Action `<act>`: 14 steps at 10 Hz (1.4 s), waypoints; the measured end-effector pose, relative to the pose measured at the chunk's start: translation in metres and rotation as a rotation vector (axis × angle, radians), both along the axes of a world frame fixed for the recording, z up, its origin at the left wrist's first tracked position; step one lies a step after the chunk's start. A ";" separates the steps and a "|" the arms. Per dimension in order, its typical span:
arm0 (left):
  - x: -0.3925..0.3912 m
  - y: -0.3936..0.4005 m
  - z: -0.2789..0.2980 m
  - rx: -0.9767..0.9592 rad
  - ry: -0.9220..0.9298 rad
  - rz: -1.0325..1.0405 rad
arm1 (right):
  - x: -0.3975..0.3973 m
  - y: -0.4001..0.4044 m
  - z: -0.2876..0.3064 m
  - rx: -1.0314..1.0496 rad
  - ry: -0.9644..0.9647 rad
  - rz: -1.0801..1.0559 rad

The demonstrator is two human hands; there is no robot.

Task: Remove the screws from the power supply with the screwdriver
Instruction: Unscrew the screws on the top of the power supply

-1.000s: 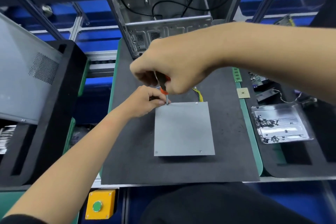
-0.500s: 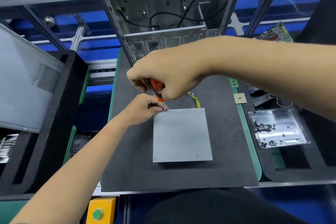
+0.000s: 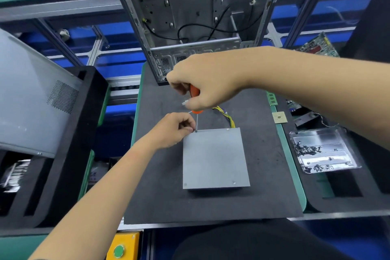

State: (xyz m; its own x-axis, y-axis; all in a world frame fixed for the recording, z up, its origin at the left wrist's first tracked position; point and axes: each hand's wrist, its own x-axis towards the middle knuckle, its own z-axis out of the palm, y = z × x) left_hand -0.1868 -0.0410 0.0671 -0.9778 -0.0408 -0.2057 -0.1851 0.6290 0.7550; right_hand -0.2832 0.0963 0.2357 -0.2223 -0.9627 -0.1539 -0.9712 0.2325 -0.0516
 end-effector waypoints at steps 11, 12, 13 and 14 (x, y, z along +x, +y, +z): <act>-0.010 0.004 0.013 -0.088 -0.163 -0.103 | 0.000 0.007 -0.001 -0.035 -0.189 0.083; -0.011 0.004 0.014 -0.068 -0.194 -0.095 | 0.000 0.010 0.006 0.017 -0.319 0.105; -0.009 0.004 0.011 -0.020 -0.228 -0.060 | 0.000 0.011 0.000 -0.015 -0.201 0.069; -0.008 0.004 0.010 0.011 -0.243 -0.025 | 0.000 0.010 -0.005 -0.058 -0.073 -0.019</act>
